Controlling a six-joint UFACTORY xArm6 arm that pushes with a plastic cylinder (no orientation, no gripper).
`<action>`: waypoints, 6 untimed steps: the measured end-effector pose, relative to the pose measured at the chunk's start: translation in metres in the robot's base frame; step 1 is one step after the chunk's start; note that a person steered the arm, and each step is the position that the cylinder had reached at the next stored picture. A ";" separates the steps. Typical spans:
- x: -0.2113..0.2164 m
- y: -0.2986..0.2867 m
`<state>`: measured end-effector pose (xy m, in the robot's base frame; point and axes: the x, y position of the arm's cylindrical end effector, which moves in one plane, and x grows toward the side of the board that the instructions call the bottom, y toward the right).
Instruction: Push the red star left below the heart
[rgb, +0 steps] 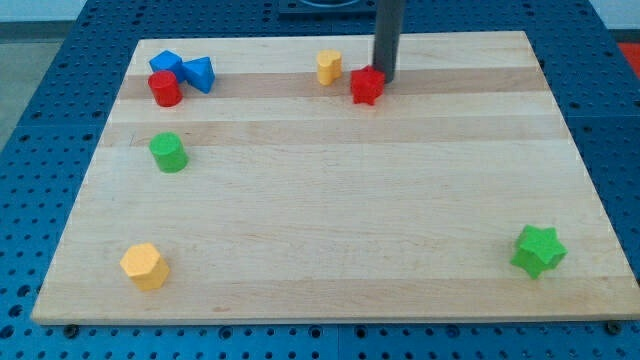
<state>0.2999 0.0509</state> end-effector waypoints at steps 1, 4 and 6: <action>0.038 -0.039; 0.093 -0.015; 0.103 -0.099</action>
<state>0.4034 -0.0481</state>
